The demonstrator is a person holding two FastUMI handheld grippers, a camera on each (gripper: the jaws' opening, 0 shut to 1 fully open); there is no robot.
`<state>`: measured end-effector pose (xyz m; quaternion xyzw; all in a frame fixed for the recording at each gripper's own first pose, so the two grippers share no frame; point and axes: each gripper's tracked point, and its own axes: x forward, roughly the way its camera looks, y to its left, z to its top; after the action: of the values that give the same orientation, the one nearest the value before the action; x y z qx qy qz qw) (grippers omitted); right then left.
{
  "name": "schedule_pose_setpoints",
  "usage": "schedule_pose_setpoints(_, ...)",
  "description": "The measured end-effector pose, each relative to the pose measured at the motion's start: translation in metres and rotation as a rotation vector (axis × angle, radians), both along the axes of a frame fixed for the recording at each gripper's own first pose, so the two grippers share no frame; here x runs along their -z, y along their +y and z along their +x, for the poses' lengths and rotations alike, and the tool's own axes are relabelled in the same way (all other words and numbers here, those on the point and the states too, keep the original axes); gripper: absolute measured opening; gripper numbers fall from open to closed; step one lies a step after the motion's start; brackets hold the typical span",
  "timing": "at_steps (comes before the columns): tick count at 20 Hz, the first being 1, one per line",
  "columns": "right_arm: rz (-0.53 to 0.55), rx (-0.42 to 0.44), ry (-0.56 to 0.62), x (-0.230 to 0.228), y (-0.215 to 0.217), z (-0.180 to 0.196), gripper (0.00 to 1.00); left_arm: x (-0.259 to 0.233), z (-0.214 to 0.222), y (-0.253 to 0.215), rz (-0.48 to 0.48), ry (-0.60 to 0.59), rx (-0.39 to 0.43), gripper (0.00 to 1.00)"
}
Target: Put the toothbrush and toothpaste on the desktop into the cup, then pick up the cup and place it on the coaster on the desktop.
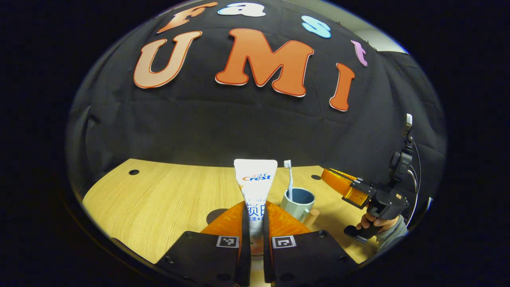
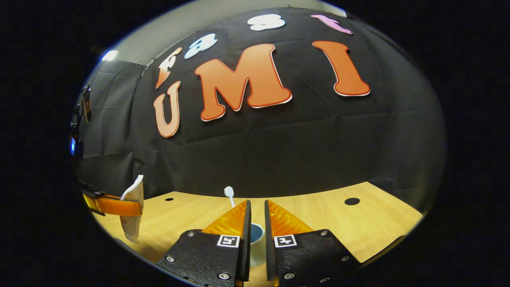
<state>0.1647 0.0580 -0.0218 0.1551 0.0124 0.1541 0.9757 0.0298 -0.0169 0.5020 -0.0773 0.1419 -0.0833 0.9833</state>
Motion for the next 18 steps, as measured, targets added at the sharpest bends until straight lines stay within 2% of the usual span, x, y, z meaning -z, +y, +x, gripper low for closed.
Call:
schedule_pose_setpoints(4, 0.044, 0.006, 0.003, 0.000, -0.011, -0.018, 0.17, -0.020, 0.022, -0.024, -0.051, -0.109, 0.039, 0.16)
schedule_pose_setpoints(8, 0.040, 0.021, 0.021, 0.002, -0.013, -0.023, 0.18, -0.024, 0.040, -0.045, -0.089, -0.170, 0.072, 0.16)
schedule_pose_setpoints(11, 0.036, 0.028, 0.030, 0.015, -0.026, -0.042, 0.28, -0.033, 0.057, -0.055, -0.134, -0.227, 0.080, 0.16)
schedule_pose_setpoints(12, 0.039, 0.034, 0.025, 0.014, -0.029, -0.045, 0.35, -0.036, 0.062, -0.059, -0.143, -0.246, 0.085, 0.16)
schedule_pose_setpoints(13, 0.039, 0.038, 0.021, 0.012, -0.031, -0.048, 0.29, -0.037, 0.068, -0.063, -0.146, -0.262, 0.086, 0.16)
schedule_pose_setpoints(16, 0.046, 0.036, 0.022, 0.012, -0.033, -0.056, 0.34, -0.032, 0.080, -0.078, -0.111, -0.284, 0.114, 0.16)
schedule_pose_setpoints(18, 0.047, 0.033, 0.043, 0.017, -0.033, -0.060, 0.36, -0.031, 0.092, -0.086, -0.128, -0.297, 0.123, 0.16)
